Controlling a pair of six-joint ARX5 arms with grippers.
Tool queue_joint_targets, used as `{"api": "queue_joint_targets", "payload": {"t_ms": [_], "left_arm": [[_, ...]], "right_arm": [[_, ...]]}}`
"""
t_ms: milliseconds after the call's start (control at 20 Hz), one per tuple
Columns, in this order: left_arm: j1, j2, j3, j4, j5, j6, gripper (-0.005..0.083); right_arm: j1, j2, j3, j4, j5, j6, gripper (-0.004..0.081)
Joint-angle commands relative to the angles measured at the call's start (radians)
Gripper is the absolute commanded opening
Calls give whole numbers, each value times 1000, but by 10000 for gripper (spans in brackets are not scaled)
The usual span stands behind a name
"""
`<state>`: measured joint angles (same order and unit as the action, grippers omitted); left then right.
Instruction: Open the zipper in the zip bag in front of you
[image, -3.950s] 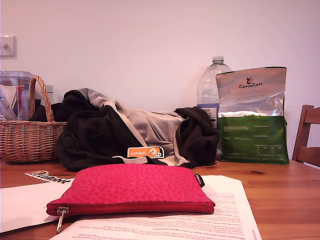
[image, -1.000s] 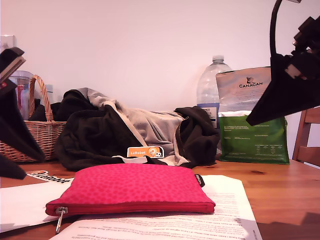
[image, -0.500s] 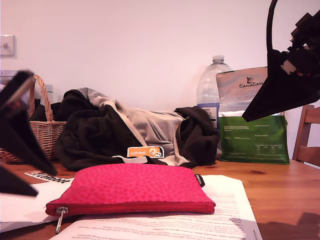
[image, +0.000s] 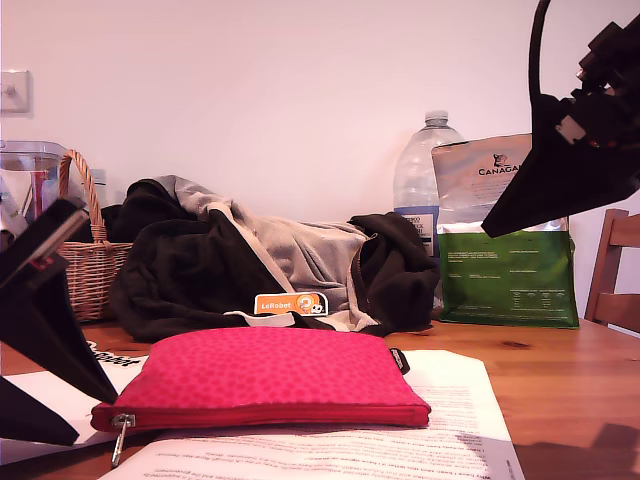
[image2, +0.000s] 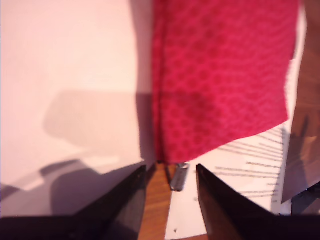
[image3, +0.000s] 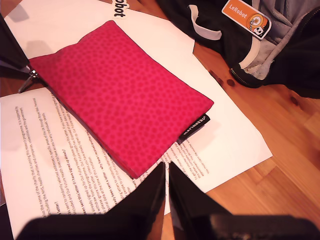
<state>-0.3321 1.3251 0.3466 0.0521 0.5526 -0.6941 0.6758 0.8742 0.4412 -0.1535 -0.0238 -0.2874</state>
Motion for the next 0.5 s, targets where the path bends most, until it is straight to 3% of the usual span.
{"api": "queue_joint_targets", "payload": {"t_ms": [0, 450], "left_arm": [[3, 11, 2, 36, 4, -10, 280], [3, 39, 4, 84, -29, -14, 279]], "right_arm": [[5, 0, -3, 10, -3, -1, -13], [5, 0, -3, 16, -3, -1, -13]]}}
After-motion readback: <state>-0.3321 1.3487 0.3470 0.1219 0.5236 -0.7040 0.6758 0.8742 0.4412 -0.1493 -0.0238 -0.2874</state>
